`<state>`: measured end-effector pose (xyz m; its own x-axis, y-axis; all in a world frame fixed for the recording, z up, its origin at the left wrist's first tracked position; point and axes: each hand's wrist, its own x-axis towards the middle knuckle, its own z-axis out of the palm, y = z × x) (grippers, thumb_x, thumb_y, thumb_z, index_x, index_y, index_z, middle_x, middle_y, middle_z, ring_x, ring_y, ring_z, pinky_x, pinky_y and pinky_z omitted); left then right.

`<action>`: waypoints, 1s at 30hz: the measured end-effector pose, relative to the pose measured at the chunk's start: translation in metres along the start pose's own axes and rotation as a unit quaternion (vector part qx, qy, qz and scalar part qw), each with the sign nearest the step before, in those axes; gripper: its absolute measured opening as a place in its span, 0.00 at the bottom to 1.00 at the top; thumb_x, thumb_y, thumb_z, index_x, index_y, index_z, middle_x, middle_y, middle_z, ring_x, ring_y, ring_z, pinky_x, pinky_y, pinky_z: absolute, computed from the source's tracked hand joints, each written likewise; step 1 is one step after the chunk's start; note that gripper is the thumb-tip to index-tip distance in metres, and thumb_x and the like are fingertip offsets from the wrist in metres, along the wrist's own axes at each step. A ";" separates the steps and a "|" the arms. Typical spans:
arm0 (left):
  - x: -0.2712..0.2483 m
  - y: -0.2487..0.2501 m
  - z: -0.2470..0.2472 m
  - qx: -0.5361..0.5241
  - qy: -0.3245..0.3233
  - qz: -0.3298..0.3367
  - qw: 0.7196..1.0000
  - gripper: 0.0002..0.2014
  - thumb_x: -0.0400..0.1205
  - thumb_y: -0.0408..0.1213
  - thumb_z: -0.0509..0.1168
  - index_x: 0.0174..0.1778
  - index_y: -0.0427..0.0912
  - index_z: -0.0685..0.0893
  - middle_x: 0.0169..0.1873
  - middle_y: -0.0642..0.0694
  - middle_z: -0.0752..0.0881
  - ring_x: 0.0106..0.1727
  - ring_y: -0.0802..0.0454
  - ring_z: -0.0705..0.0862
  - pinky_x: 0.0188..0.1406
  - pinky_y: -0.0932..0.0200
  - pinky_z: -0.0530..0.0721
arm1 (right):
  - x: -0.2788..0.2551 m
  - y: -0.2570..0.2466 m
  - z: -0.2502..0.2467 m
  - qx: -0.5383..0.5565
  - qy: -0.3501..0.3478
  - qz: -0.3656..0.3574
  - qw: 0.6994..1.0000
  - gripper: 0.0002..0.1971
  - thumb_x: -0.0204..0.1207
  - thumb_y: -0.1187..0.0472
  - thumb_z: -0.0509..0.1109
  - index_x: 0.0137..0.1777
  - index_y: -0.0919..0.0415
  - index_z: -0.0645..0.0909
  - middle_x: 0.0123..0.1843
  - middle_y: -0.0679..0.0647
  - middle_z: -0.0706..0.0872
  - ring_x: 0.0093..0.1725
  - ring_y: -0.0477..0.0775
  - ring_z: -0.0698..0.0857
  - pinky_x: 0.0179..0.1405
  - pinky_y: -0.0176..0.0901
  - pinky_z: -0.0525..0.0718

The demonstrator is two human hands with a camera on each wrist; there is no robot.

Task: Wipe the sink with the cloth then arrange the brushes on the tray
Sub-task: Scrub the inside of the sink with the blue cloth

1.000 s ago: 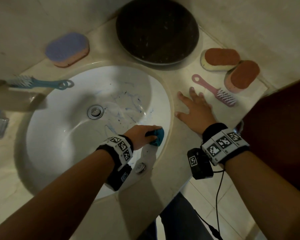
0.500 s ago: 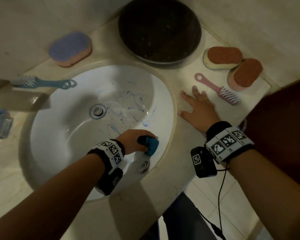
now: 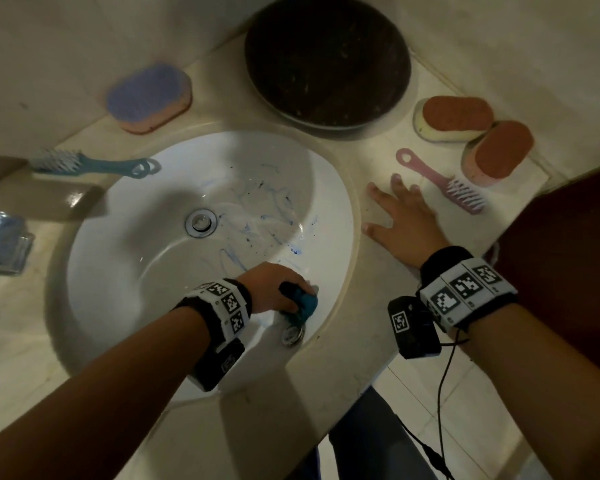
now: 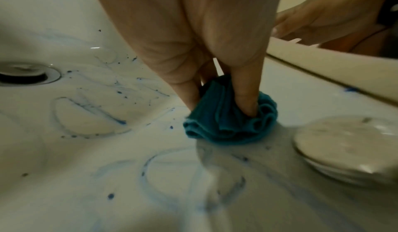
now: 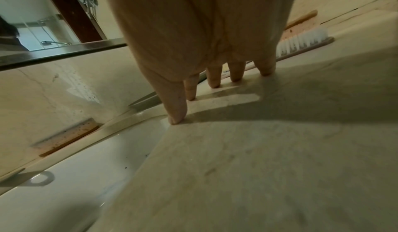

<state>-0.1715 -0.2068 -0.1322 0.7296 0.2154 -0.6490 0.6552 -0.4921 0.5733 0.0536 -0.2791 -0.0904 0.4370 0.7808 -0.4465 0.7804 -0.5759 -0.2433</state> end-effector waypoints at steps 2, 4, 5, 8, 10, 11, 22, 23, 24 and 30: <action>0.012 -0.005 -0.006 -0.008 0.040 -0.017 0.999 0.21 0.78 0.38 0.69 0.67 0.51 0.80 0.66 0.49 0.82 0.69 0.50 0.78 0.66 0.65 0.70 | 0.000 0.000 0.000 -0.002 0.002 -0.001 1.000 0.34 0.79 0.45 0.63 0.81 0.38 0.50 0.86 0.49 0.41 0.84 0.60 0.43 0.80 0.65 0.48; 0.028 -0.008 -0.013 -0.048 0.110 -0.038 0.992 0.19 0.78 0.38 0.69 0.67 0.49 0.81 0.65 0.47 0.83 0.67 0.48 0.79 0.63 0.65 0.70 | 0.001 0.001 0.001 0.000 0.004 -0.002 1.000 0.34 0.79 0.45 0.63 0.81 0.38 0.50 0.86 0.49 0.41 0.84 0.60 0.42 0.80 0.66 0.48; 0.035 -0.006 -0.015 -0.073 0.142 -0.044 0.986 0.19 0.79 0.39 0.68 0.67 0.48 0.81 0.65 0.46 0.83 0.67 0.48 0.79 0.63 0.65 0.70 | 0.001 0.001 0.001 0.003 0.004 -0.002 1.000 0.34 0.79 0.45 0.63 0.81 0.37 0.50 0.86 0.48 0.41 0.84 0.60 0.42 0.81 0.66 0.48; 0.047 0.005 -0.014 -0.111 0.159 -0.031 0.980 0.21 0.79 0.38 0.69 0.69 0.48 0.79 0.68 0.47 0.80 0.70 0.49 0.76 0.66 0.66 0.67 | 0.001 0.001 0.001 0.007 0.002 -0.001 1.000 0.34 0.79 0.45 0.63 0.81 0.37 0.50 0.86 0.48 0.42 0.84 0.59 0.42 0.81 0.65 0.47; 0.045 0.008 -0.009 -0.105 0.135 -0.024 0.985 0.21 0.77 0.36 0.70 0.67 0.48 0.80 0.70 0.48 0.78 0.72 0.49 0.74 0.68 0.66 0.66 | 0.000 0.001 0.000 0.010 -0.001 0.000 1.000 0.34 0.79 0.45 0.63 0.81 0.37 0.50 0.86 0.48 0.41 0.84 0.59 0.42 0.80 0.65 0.47; 0.042 0.007 -0.007 -0.093 0.117 -0.023 0.988 0.21 0.77 0.36 0.71 0.66 0.49 0.81 0.71 0.48 0.77 0.73 0.49 0.74 0.70 0.65 0.66 | -0.001 0.000 -0.001 0.010 -0.002 0.000 1.000 0.34 0.79 0.45 0.63 0.81 0.37 0.50 0.86 0.48 0.41 0.84 0.59 0.42 0.80 0.64 0.47; -0.021 -0.013 0.003 -0.004 -0.027 -0.055 0.998 0.17 0.78 0.34 0.68 0.64 0.48 0.83 0.63 0.47 0.83 0.64 0.48 0.80 0.60 0.62 0.74 | -0.035 -0.008 0.000 0.009 -0.068 -0.021 0.997 0.40 0.77 0.56 0.68 0.83 0.46 0.48 0.86 0.52 0.40 0.84 0.60 0.43 0.83 0.51 0.48; -0.025 -0.016 0.004 0.000 -0.041 -0.057 0.998 0.17 0.78 0.35 0.69 0.63 0.48 0.83 0.61 0.47 0.84 0.63 0.48 0.80 0.61 0.61 0.74 | -0.039 -0.010 0.002 0.006 -0.071 -0.022 0.997 0.40 0.77 0.57 0.68 0.83 0.47 0.48 0.85 0.52 0.39 0.84 0.60 0.43 0.83 0.51 0.48; -0.028 -0.019 0.006 0.003 -0.052 -0.061 0.997 0.17 0.77 0.36 0.69 0.62 0.50 0.83 0.60 0.48 0.84 0.63 0.49 0.80 0.62 0.59 0.75 | -0.041 -0.011 0.004 0.002 -0.072 -0.022 0.997 0.40 0.78 0.58 0.67 0.83 0.47 0.47 0.85 0.52 0.39 0.84 0.61 0.42 0.83 0.52 0.48; -0.031 -0.027 0.013 0.008 -0.035 -0.058 0.998 0.17 0.77 0.36 0.69 0.62 0.51 0.84 0.60 0.49 0.85 0.63 0.49 0.81 0.64 0.57 0.76 | -0.040 -0.012 0.007 -0.004 -0.078 -0.019 0.997 0.40 0.78 0.59 0.67 0.83 0.46 0.46 0.85 0.52 0.39 0.84 0.62 0.42 0.83 0.52 0.48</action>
<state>-0.2147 -0.2114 -0.1342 0.6331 0.2126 -0.7443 0.7310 -0.4803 0.4847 0.0239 -0.3054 -0.0754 0.3324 0.7544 -0.5661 0.7993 -0.5439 -0.2555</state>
